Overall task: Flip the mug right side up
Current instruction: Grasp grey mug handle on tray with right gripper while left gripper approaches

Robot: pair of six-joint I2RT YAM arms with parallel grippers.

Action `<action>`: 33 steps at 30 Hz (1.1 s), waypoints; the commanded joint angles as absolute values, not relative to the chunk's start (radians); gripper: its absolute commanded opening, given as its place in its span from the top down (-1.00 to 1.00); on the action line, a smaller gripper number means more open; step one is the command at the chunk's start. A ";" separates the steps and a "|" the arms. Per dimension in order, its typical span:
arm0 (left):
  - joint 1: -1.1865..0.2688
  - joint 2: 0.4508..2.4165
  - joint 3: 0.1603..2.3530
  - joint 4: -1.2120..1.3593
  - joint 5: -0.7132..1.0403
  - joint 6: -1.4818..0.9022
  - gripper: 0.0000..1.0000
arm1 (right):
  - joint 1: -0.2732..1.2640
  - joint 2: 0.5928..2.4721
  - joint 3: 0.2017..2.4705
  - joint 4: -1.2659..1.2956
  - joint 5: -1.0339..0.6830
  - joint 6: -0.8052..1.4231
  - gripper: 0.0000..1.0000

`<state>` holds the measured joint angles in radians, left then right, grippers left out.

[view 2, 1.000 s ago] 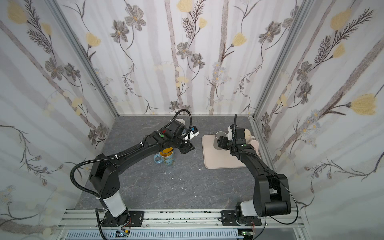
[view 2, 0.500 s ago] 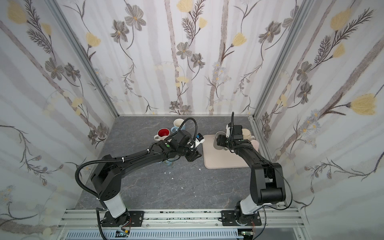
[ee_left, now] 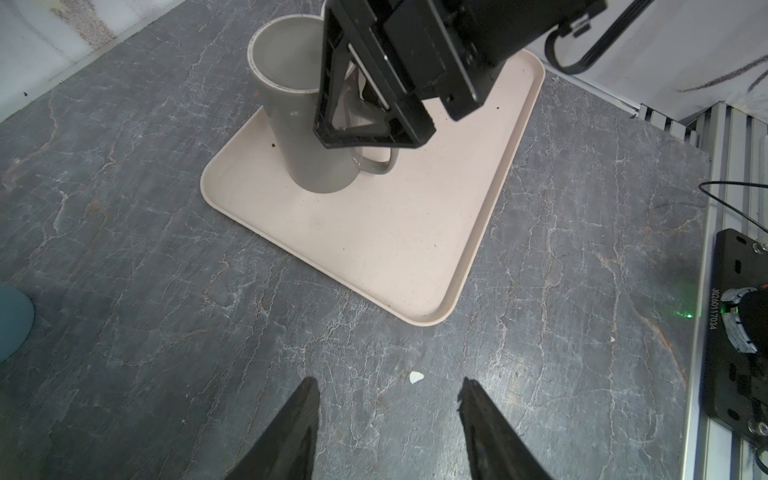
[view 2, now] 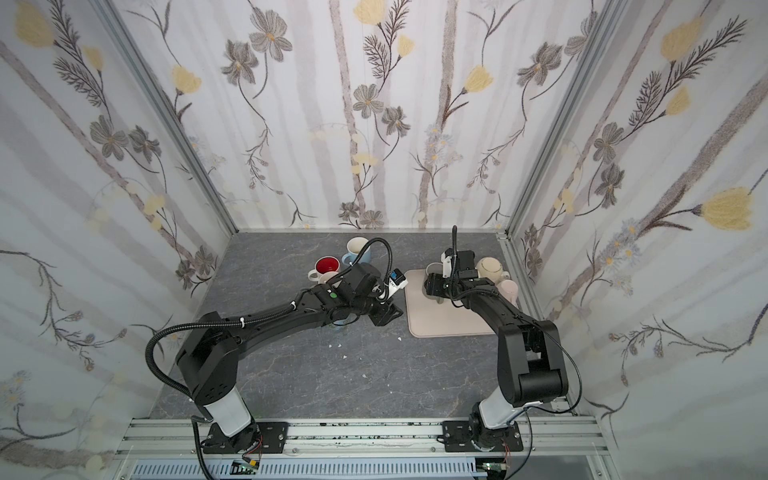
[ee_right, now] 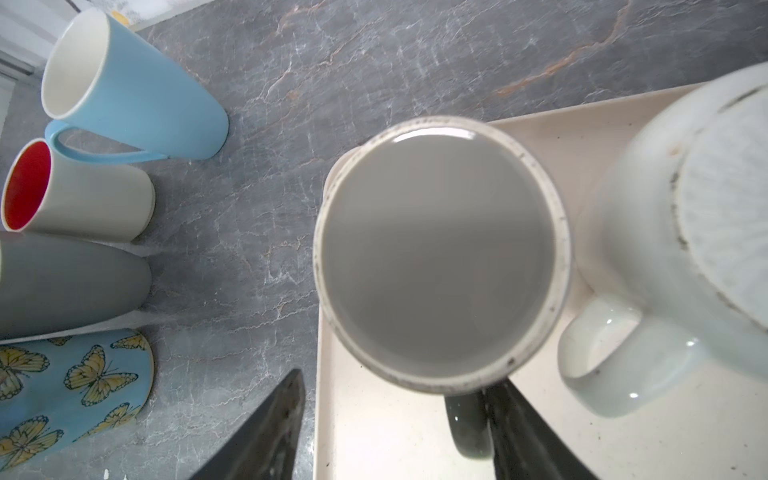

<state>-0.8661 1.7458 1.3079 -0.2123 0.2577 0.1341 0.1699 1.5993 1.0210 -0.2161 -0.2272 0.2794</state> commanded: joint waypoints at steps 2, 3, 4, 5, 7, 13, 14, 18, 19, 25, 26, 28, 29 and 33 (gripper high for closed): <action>-0.867 1.746 1.309 -0.184 0.256 0.133 -0.09 | 0.190 1.634 1.033 -0.267 -0.121 0.274 -0.32; -0.866 1.744 1.308 -0.185 0.255 0.133 -0.10 | 0.193 1.637 1.035 -0.272 -0.098 0.274 -0.31; -0.866 1.742 1.306 -0.187 0.255 0.133 -0.10 | 0.197 1.641 1.040 -0.276 -0.075 0.273 -0.30; -0.866 1.743 1.305 -0.187 0.252 0.133 -0.10 | 0.199 1.645 1.044 -0.280 -0.056 0.273 -0.28; -0.867 1.738 1.301 -0.189 0.249 0.134 -0.11 | 0.204 1.661 1.062 -0.296 -0.020 0.274 -0.27; -0.867 1.733 1.271 -0.184 0.247 0.131 -0.12 | 0.213 1.705 1.109 -0.327 0.037 0.258 -0.17; -0.866 1.733 1.269 -0.184 0.246 0.130 -0.12 | 0.215 1.708 1.113 -0.327 0.045 0.256 -0.15; -0.866 1.729 1.265 -0.184 0.241 0.133 -0.13 | 0.225 1.722 1.132 -0.333 0.070 0.250 -0.04; -0.865 1.729 1.265 -0.184 0.239 0.133 -0.13 | 0.227 1.724 1.136 -0.335 0.075 0.248 0.00; -0.866 1.730 1.261 -0.183 0.234 0.137 -0.14 | 0.248 1.720 1.146 -0.350 0.112 0.226 0.50; -0.866 1.731 1.261 -0.183 0.235 0.137 -0.14 | 0.252 1.718 1.146 -0.353 0.116 0.223 0.56; -0.865 1.731 1.259 -0.181 0.234 0.135 -0.14 | 0.262 1.710 1.142 -0.354 0.126 0.211 0.69; -0.865 1.730 1.259 -0.180 0.235 0.135 -0.14 | 0.268 1.705 1.138 -0.352 0.133 0.206 0.75; -0.866 1.730 1.255 -0.176 0.233 0.134 -0.15 | 0.292 1.672 1.123 -0.348 0.161 0.187 0.92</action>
